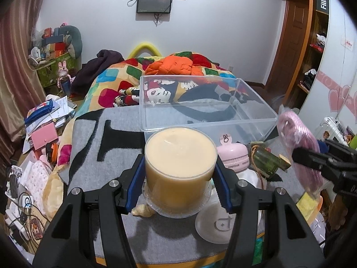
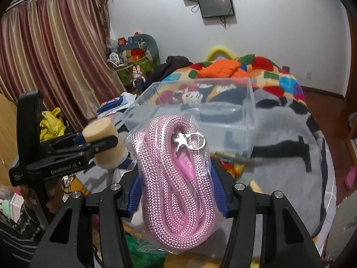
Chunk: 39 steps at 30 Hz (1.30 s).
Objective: Organize objects
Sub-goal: 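Carry the jar into the clear box with the left tool while the right tool drops the rope bag in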
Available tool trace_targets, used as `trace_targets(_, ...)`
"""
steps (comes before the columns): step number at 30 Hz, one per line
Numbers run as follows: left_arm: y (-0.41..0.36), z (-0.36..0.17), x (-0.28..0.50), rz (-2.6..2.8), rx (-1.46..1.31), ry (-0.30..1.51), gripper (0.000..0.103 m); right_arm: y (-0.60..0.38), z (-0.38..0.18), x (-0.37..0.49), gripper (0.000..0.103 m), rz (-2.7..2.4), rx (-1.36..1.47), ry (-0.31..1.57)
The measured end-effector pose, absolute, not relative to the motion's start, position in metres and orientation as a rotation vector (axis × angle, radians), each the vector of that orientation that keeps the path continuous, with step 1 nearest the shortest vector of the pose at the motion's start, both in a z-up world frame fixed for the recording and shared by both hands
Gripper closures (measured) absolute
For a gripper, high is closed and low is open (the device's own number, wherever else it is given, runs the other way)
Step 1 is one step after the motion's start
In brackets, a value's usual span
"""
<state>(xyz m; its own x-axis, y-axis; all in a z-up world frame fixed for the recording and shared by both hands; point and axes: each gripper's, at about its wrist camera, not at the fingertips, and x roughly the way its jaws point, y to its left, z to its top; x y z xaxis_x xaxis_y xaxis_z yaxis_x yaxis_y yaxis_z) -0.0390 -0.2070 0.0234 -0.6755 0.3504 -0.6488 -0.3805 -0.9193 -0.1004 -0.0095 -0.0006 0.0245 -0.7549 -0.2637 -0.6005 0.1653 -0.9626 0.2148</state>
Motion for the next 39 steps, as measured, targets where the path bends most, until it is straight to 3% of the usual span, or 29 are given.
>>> trace_targets(23, -0.187, 0.064, -0.094, 2.569, -0.887, 0.058, 0.046, 0.020, 0.049, -0.083, 0.053, -2.822, 0.893, -0.197)
trace_targets(39, -0.165, 0.058, -0.145, 2.553, -0.952, 0.076, 0.046, 0.029, 0.047, -0.134, 0.053, -2.871, 0.929, -0.222)
